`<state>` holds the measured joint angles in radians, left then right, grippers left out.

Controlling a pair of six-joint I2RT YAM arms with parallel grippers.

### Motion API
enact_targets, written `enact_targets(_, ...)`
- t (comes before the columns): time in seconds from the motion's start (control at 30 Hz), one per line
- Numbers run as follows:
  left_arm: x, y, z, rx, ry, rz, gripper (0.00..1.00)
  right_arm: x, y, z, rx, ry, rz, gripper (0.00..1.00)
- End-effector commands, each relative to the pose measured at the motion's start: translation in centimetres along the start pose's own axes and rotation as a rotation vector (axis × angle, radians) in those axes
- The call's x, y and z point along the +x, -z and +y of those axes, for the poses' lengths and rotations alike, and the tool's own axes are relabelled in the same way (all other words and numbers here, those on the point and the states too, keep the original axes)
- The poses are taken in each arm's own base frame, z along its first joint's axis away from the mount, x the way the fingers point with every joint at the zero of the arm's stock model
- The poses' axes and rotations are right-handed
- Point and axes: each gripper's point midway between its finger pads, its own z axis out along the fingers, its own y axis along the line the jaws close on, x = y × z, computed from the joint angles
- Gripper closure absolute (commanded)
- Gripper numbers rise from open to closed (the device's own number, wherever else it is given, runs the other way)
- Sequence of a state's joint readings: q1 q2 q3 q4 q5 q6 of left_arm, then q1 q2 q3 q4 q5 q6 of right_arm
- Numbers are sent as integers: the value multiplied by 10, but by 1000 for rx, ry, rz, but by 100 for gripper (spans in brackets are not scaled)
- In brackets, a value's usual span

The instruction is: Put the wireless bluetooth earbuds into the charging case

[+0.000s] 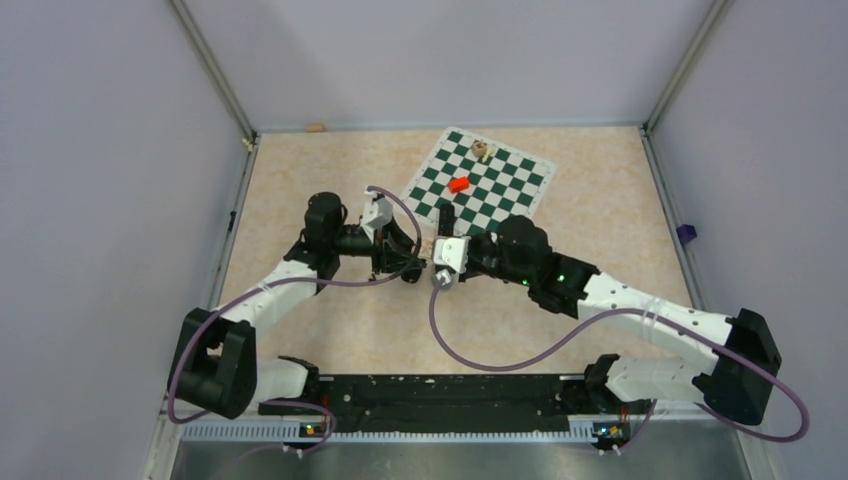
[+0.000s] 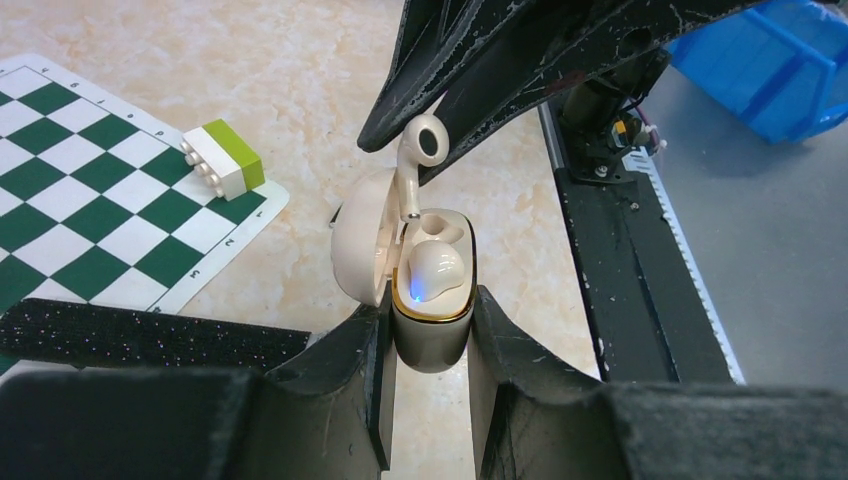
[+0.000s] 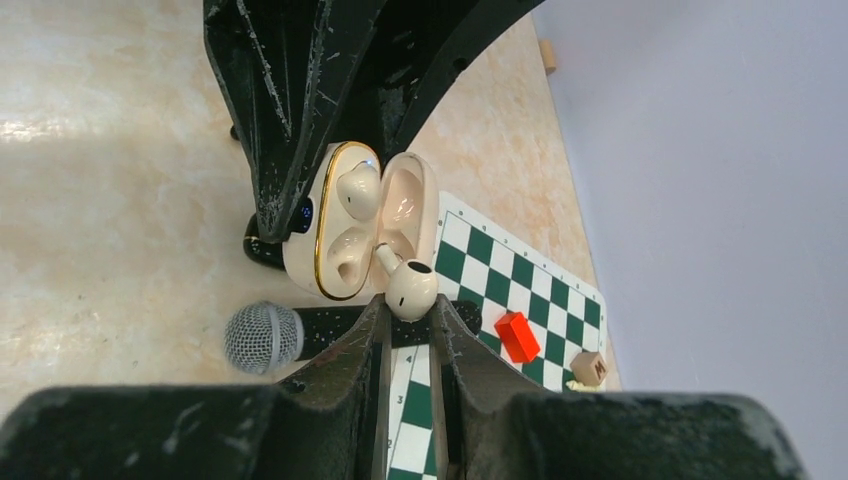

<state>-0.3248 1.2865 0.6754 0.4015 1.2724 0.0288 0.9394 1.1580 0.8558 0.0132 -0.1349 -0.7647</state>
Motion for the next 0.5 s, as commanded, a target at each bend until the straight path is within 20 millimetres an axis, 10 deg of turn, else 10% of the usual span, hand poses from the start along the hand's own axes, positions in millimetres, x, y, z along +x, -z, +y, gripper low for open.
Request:
enact_targets(0.0,-13,-1,-9,51,-128,4,100,-21,9,-12,-7,18,-48,91)
enact_targets(0.47,-7,-2,-13,68,-172,35,100,-16,12,1,-83,46,-18,92)
